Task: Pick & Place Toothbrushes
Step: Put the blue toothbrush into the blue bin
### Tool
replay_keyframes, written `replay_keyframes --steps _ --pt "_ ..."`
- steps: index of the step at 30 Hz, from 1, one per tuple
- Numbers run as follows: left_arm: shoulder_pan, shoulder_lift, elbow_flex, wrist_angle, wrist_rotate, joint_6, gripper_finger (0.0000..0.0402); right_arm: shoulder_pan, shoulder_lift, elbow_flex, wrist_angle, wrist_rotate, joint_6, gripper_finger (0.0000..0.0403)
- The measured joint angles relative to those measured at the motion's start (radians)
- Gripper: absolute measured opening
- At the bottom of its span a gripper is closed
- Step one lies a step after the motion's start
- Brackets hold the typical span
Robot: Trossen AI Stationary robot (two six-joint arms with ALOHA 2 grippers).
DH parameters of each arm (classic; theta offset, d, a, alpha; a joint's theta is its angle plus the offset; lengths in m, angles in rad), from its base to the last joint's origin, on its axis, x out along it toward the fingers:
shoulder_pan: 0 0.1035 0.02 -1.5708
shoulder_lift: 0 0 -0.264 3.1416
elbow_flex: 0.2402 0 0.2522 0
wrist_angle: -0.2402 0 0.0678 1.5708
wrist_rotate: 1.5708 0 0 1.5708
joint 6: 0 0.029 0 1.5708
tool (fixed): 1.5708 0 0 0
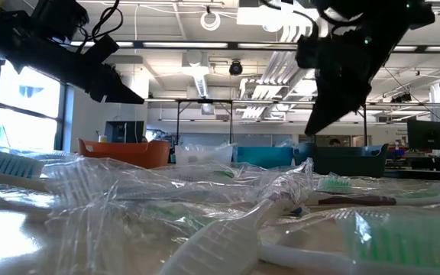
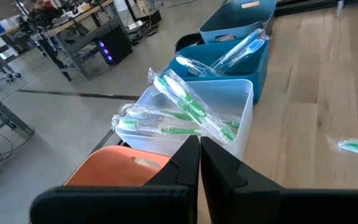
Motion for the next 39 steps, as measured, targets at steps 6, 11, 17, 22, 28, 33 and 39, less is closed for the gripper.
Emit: replay_keyframes --steps 6,11,17,22,28,33,39 --pt "0.000 0.000 0.000 0.000 0.000 0.000 0.0009 -0.001 0.082 0.000 0.003 -0.006 -0.005 0.0003" --pt "0.000 0.000 0.000 0.000 0.000 0.000 0.0009 -0.001 0.120 0.000 0.004 -0.004 -0.007 0.0003" --pt "0.000 0.000 0.000 0.000 0.000 0.000 0.0009 -0.001 0.123 0.000 0.005 0.056 -0.008 0.0005" --pt "0.000 0.000 0.000 0.000 0.000 0.000 0.0009 -0.001 0.123 0.000 0.003 0.081 -0.006 0.0043" --pt "0.000 0.000 0.000 0.000 0.000 0.000 0.0009 -0.001 0.123 0.000 -0.026 0.045 -0.008 0.0107" --pt "0.000 0.000 0.000 0.000 0.000 0.000 0.0009 -0.007 0.123 0.000 -0.096 0.023 -0.081 0.0118" --pt "0.000 0.000 0.000 0.000 0.000 0.000 0.0009 -0.060 0.123 0.000 -0.190 -0.012 -0.138 0.0113"
